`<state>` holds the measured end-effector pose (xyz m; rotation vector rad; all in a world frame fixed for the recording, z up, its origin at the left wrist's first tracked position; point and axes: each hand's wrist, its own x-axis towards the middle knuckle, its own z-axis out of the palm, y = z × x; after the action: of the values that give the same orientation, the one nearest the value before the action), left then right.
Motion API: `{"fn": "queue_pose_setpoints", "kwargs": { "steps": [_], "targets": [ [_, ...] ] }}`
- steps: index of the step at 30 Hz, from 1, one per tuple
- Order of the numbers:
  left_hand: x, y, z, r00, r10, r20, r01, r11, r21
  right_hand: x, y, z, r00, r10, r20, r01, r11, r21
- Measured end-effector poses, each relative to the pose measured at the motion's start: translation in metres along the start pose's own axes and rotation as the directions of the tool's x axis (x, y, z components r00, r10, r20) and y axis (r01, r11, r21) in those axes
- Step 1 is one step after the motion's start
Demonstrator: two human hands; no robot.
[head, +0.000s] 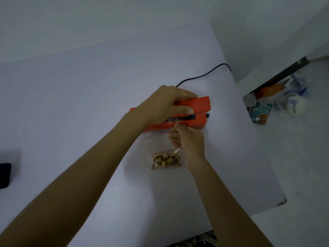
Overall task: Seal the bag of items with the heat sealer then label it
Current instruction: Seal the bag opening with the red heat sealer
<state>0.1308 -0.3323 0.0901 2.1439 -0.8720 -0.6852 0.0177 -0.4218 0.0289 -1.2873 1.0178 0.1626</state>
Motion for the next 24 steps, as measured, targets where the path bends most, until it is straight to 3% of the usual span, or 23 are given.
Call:
{"fn": "queue_pose_setpoints", "kwargs": {
  "steps": [9, 14, 24],
  "targets": [
    [0.008, -0.019, 0.019, 0.999, 0.003, 0.037, -0.006, 0.996, 0.084, 0.002, 0.002, 0.000, 1.000, -0.012, 0.003, 0.012, 1.000, 0.013],
    [0.002, -0.029, 0.014, 1.000, -0.016, -0.017, 0.016, 1.000, 0.026, 0.003, 0.002, 0.000, 1.000, 0.002, 0.019, -0.003, 1.000, 0.021],
    [-0.003, -0.045, 0.016, 0.996, -0.017, -0.086, 0.024, 0.997, 0.079, 0.003, 0.002, -0.002, 0.999, -0.006, 0.048, 0.005, 1.000, 0.025]
  ]
}}
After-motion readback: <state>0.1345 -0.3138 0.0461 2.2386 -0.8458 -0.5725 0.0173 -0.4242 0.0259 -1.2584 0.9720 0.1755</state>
